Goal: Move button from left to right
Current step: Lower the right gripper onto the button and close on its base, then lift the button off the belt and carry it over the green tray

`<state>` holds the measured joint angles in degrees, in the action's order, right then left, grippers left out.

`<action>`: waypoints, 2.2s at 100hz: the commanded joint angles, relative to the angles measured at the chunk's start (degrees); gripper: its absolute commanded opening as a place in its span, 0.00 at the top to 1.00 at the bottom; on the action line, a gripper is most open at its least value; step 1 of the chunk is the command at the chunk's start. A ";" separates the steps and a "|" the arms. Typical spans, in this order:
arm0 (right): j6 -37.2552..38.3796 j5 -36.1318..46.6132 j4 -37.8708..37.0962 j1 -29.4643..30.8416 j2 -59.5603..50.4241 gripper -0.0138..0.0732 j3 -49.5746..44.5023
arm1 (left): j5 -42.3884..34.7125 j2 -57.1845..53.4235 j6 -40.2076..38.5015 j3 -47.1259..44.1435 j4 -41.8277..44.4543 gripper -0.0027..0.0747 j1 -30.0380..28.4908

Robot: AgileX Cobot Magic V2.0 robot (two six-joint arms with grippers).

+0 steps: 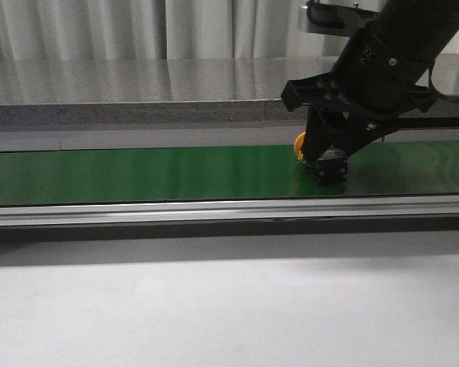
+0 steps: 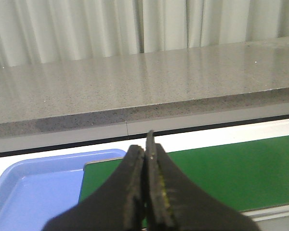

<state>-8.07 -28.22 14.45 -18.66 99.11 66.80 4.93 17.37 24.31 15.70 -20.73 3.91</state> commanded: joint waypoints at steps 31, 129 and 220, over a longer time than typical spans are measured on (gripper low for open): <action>-0.38 -2.65 0.17 0.05 -1.01 0.55 3.11 | -4.24 0.35 -0.22 1.56 -0.62 0.99 0.59; -0.38 -14.72 -4.51 22.82 -10.08 0.55 10.10 | -4.24 0.35 -0.22 1.56 -0.62 0.99 0.59; -1.03 -8.87 -9.76 44.67 0.53 0.55 10.10 | -4.24 0.35 -0.22 1.56 -0.62 0.99 0.59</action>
<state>-8.42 -40.07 4.82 26.05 101.05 74.94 4.93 17.37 24.31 15.70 -20.73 3.91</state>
